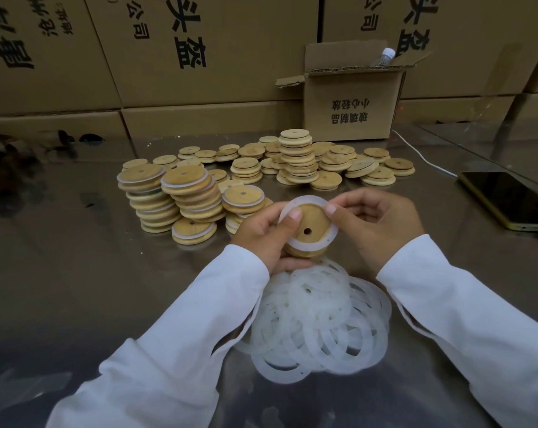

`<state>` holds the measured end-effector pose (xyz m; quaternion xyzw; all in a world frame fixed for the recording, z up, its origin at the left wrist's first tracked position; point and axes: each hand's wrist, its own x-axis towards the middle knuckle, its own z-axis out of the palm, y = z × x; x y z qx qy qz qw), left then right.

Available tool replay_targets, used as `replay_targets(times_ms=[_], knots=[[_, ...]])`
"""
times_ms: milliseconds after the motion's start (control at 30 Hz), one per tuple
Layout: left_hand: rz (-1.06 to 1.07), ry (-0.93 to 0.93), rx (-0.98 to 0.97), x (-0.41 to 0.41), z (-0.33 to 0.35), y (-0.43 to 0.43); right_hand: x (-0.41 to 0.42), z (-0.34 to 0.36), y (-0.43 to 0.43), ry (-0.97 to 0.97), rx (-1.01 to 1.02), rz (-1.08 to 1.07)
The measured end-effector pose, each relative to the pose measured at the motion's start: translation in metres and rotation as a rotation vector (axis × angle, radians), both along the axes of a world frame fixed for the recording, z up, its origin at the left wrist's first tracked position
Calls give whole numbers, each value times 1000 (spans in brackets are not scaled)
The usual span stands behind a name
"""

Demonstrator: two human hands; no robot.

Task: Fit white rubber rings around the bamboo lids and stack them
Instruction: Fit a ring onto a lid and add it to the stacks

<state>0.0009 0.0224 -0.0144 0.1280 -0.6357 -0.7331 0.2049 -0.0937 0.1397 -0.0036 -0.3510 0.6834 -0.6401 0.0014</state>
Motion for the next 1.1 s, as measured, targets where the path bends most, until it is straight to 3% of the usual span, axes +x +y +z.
replay_targets(times_ms=[500,767,1100], knots=[[77,169,-159,0,-1,5,-4,6,4,-130,5,52],[119,187,-201,-1,0,5,-4,12,8,-85,22,102],[-15,247,59,-1,4,4,-4,24,14,-103,4,188]])
